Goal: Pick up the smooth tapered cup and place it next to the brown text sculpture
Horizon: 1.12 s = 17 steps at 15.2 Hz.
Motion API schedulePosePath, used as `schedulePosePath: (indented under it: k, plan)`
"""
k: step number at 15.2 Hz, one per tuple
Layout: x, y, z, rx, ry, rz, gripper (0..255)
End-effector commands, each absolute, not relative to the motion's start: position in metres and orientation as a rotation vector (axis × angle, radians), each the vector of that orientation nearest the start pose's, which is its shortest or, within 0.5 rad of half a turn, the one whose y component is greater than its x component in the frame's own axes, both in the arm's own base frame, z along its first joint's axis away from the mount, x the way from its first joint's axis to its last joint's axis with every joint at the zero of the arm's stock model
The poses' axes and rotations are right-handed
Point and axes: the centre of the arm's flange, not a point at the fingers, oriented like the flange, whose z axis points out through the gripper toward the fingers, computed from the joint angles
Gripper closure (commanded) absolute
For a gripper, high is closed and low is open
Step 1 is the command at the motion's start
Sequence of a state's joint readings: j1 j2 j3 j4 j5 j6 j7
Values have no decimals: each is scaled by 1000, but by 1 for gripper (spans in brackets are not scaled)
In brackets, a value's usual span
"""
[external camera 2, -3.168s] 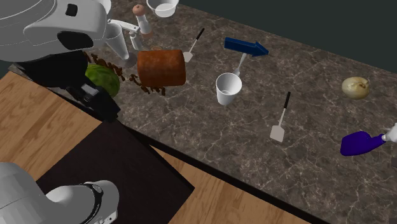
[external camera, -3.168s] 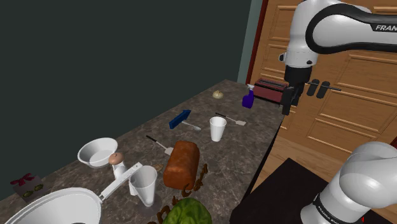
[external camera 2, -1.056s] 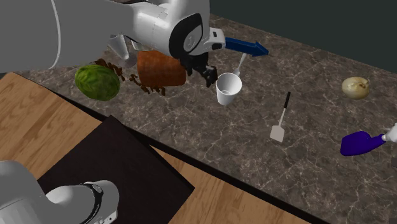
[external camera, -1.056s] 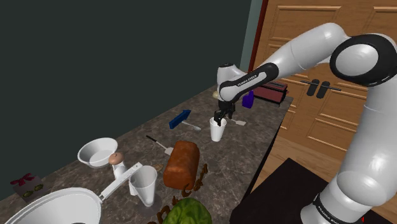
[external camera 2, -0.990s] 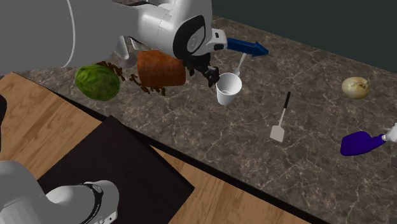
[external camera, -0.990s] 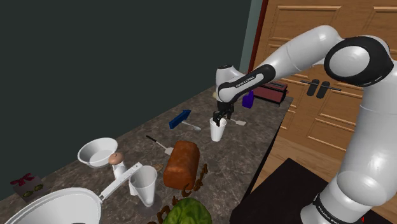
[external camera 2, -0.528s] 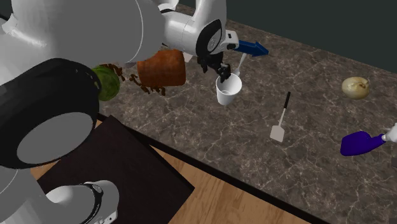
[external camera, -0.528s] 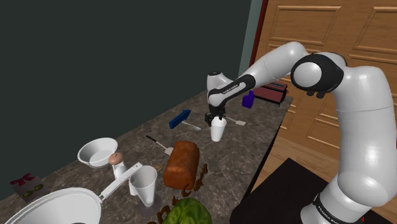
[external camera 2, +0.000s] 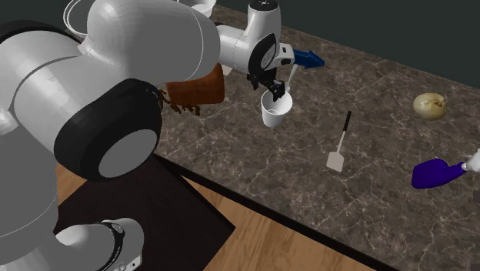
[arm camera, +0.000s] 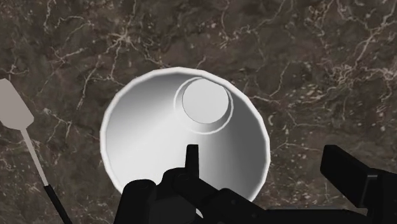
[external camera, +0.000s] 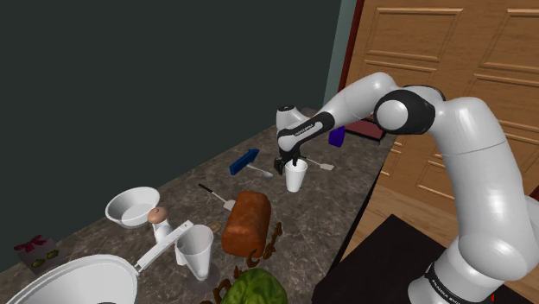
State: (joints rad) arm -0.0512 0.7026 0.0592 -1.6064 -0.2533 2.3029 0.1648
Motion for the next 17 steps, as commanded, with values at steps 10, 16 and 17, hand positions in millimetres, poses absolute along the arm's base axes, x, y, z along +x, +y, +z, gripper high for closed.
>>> schedulePosePath:
  k: [10,16,17]
  plan:
    - [695,-8,198,-3291,1,-17,0]
    - [695,-8,198,-3291,1,-17,255]
    - [695,-7,198,-3291,1,-17,255]
